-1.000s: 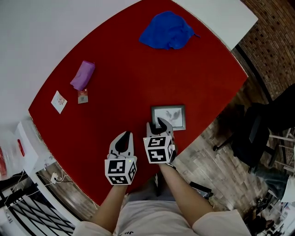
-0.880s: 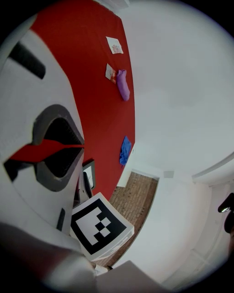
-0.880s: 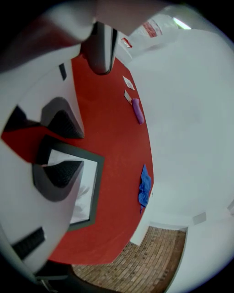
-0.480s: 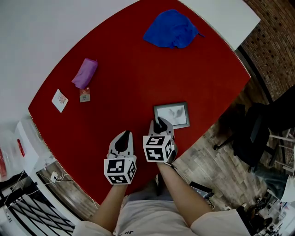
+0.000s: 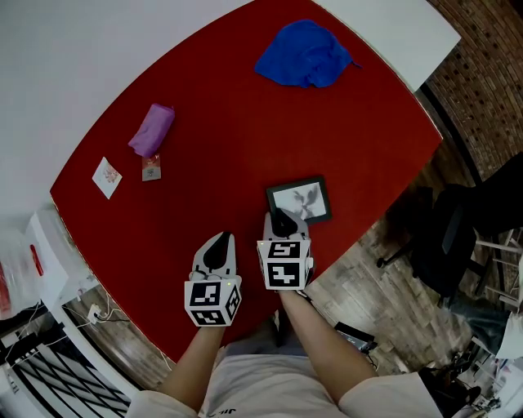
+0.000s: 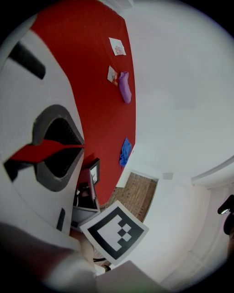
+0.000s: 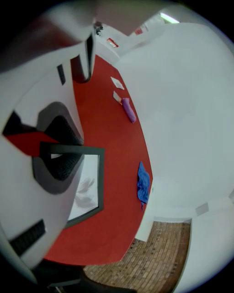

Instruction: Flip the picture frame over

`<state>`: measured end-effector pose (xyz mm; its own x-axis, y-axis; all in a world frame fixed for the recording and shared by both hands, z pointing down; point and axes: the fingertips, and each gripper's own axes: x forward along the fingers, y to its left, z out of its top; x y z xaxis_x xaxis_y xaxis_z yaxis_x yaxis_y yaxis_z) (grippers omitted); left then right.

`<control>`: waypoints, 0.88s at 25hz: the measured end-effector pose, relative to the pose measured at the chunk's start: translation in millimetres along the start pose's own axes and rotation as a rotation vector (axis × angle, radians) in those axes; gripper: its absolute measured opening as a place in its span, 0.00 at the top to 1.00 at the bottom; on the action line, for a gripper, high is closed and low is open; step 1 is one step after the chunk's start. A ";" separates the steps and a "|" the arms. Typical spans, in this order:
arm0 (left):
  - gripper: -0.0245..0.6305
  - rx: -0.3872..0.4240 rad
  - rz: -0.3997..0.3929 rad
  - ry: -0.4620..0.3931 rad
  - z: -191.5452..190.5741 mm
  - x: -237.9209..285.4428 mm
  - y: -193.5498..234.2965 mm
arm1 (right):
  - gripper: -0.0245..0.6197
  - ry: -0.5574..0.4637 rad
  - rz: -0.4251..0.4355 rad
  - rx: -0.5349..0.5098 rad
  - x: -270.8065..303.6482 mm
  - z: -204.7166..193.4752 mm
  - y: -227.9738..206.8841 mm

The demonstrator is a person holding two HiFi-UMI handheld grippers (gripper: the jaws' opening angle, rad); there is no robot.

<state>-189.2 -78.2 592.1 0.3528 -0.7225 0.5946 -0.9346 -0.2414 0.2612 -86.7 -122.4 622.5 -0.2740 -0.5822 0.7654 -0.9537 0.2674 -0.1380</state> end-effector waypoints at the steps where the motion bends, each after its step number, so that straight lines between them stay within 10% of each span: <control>1: 0.95 0.000 0.001 -0.001 0.3 -0.3 0.0 | 0.86 -0.007 0.025 0.028 -3.2 2.3 3.3; 22: 0.95 0.067 -0.077 -0.023 -3.9 2.0 -47.7 | 0.86 -0.246 0.838 0.910 -79.7 74.4 19.7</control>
<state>-143.8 -65.7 583.7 0.4231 -0.7148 0.5567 -0.9060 -0.3390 0.2534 -92.9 -127.8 512.0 -0.7574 -0.6436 0.1101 -0.1894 0.0551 -0.9804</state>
